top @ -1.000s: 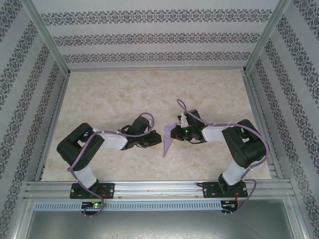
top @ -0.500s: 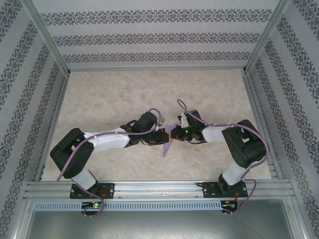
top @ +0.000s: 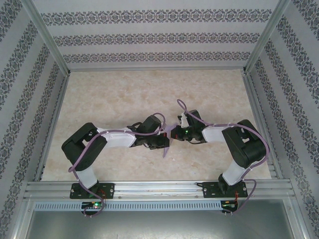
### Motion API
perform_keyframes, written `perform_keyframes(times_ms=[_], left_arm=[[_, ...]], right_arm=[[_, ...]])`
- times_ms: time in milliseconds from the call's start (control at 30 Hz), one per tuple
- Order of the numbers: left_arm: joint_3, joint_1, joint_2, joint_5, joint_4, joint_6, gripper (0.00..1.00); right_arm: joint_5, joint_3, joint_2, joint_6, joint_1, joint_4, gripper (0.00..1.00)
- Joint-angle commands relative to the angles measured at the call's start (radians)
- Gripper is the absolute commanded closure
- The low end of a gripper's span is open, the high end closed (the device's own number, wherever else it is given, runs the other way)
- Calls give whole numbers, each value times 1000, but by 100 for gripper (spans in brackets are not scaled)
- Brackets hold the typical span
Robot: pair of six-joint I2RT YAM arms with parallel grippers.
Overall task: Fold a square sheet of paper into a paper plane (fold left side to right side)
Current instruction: Fold the wing for the fifth time at the center of the table.
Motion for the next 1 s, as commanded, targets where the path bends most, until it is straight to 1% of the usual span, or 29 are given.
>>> perform_keyframes(times_ms=[0, 367, 567, 800, 967], left_arm=[[-15, -2, 23, -7, 9, -18, 99], [-39, -2, 54, -1, 42, -34, 99], [-61, -2, 77, 0, 65, -43, 99], [-93, -3, 90, -31, 55, -43, 100], [-115, -3, 81, -52, 32, -31, 100]], right_arm=[[87, -36, 36, -22, -4, -112, 100], [80, -32, 37, -25, -2, -114, 100], [52, -4, 11, -27, -5, -116, 100], [9, 45, -102, -40, -26, -128, 100], [-3, 2, -194, -50, -30, -122, 100]])
